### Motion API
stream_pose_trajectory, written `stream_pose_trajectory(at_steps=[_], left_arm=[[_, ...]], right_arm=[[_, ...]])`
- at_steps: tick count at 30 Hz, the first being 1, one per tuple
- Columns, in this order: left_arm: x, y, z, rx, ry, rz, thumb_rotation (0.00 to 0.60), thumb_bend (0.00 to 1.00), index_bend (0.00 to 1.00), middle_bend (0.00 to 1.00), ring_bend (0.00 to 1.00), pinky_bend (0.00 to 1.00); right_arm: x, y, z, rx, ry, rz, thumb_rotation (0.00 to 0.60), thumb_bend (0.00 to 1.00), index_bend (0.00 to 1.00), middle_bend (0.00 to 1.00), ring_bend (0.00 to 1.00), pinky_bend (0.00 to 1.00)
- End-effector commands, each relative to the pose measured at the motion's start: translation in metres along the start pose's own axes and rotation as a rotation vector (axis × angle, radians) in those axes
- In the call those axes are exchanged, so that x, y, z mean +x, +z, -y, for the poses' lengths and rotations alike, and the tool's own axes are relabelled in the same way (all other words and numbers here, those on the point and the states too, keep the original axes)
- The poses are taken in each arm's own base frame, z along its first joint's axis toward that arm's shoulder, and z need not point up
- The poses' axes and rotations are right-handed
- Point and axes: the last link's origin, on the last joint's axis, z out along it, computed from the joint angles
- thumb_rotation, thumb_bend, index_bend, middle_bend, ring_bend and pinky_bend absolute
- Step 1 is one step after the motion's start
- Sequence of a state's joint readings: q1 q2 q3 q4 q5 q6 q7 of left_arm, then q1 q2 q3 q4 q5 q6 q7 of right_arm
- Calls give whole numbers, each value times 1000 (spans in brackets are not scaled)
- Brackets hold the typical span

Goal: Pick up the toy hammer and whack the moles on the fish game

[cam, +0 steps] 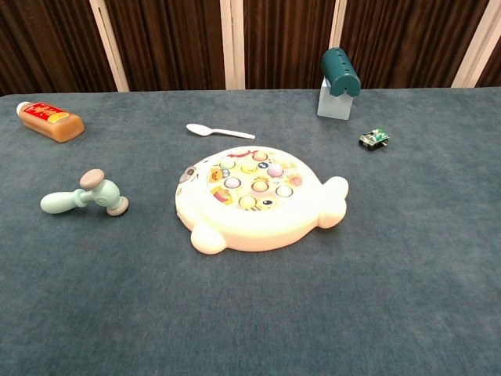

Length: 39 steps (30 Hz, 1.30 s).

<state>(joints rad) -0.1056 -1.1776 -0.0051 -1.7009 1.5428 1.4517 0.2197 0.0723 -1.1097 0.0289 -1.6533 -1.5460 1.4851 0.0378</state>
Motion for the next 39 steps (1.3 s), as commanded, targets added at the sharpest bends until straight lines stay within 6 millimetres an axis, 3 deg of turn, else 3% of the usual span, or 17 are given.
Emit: stream_pose_trajectory(at_steps=[1, 9, 23, 32, 39], left_arm=[[0, 2, 0, 2, 0, 1, 600, 42, 0, 0, 0, 0], [3, 19, -8, 10, -20, 15, 600, 57, 31, 0, 0, 3], [7, 99, -52, 38, -16, 90, 600, 246, 356, 150, 0, 74], [-7, 128, -72, 79, 2, 164, 600, 375, 417, 175, 0, 76], [-18, 139, -85, 89, 38, 191, 600, 422, 437, 189, 7, 82]], right_arm=[[1, -1, -2, -7, 4, -2, 600, 242, 0, 0, 0, 0], [1, -1, -1, -6, 24, 4, 600, 242, 0, 0, 0, 0], [-2, 3, 3, 1, 64, 23, 600, 242, 0, 0, 0, 0], [-3, 5, 4, 4, 83, 33, 600, 243, 0, 0, 0, 0], [-4, 6, 4, 4, 98, 41, 600, 242, 0, 0, 0, 0]])
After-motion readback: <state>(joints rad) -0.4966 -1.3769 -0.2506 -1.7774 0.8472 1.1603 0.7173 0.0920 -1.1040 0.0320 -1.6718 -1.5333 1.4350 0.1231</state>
